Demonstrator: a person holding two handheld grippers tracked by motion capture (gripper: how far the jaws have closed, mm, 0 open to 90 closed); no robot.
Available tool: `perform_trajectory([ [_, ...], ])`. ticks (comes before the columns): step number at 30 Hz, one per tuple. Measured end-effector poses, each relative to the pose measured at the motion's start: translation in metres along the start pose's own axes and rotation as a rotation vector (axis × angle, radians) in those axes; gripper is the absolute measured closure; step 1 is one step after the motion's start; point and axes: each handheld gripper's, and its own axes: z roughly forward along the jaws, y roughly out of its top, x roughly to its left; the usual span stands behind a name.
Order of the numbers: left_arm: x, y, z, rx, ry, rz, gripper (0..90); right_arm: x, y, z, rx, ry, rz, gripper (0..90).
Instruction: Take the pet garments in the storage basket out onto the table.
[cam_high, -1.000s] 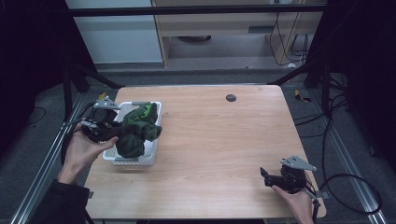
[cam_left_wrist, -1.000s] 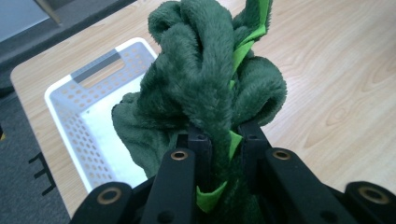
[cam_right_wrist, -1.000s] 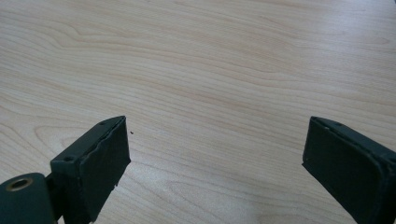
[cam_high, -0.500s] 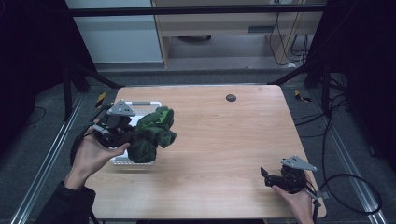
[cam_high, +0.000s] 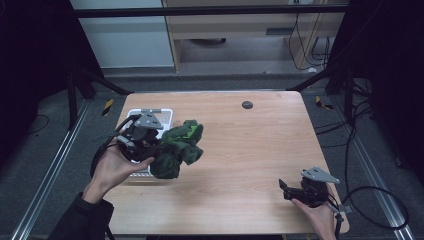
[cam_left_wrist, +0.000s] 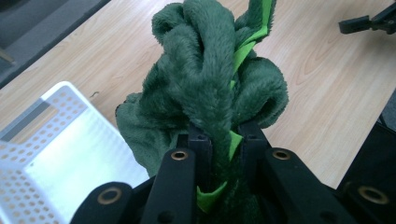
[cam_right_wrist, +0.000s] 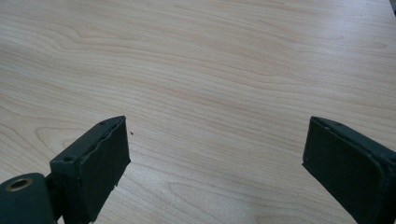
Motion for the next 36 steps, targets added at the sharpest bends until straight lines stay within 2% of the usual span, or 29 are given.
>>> perform_trajectory([
  [12,-0.017,0.015,0.019,0.019,-0.042,0.063,79.9,0.0,0.0,0.0,-0.006,0.0,-0.003,7.2],
  [28,-0.034,0.033,0.05,0.049,-0.101,0.122,79.8,-0.001,0.001,-0.001,-0.011,0.0,-0.005,7.2],
  [36,-0.042,0.041,0.067,0.069,-0.116,0.153,79.8,-0.001,0.001,-0.001,-0.01,0.002,0.006,7.2],
])
